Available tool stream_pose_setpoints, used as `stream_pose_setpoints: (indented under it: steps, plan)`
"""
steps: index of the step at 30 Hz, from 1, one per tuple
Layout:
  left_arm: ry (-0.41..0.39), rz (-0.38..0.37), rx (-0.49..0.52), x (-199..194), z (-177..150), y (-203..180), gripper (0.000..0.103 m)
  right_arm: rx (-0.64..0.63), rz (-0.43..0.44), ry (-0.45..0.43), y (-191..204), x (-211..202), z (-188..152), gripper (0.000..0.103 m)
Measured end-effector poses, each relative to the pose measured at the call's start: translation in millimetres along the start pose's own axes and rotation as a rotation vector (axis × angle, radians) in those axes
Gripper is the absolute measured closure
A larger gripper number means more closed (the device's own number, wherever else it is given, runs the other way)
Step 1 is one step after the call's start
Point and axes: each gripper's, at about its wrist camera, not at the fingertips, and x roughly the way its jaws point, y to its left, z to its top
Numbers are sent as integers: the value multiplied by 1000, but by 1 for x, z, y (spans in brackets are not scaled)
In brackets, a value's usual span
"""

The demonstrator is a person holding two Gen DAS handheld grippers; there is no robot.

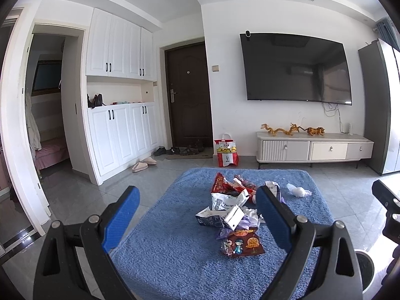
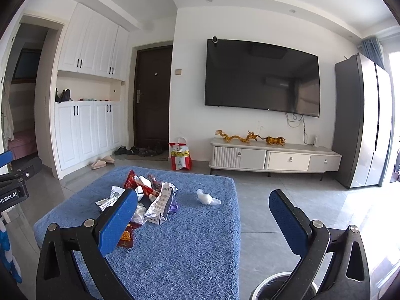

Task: Collect trash

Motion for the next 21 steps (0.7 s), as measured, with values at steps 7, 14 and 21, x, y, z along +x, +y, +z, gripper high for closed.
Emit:
stream_pose_setpoints:
  steps: [7, 14, 21]
  plan:
    - [4, -12, 7, 0, 1, -3, 9, 0, -8, -2, -2, -1, 1, 0]
    - [7, -12, 11, 0, 4, -3, 9, -19, -28, -17, 0, -5, 3, 0]
    - [-3, -8, 2, -1, 4, -3, 9, -22, -41, -27, -3, -7, 5, 0]
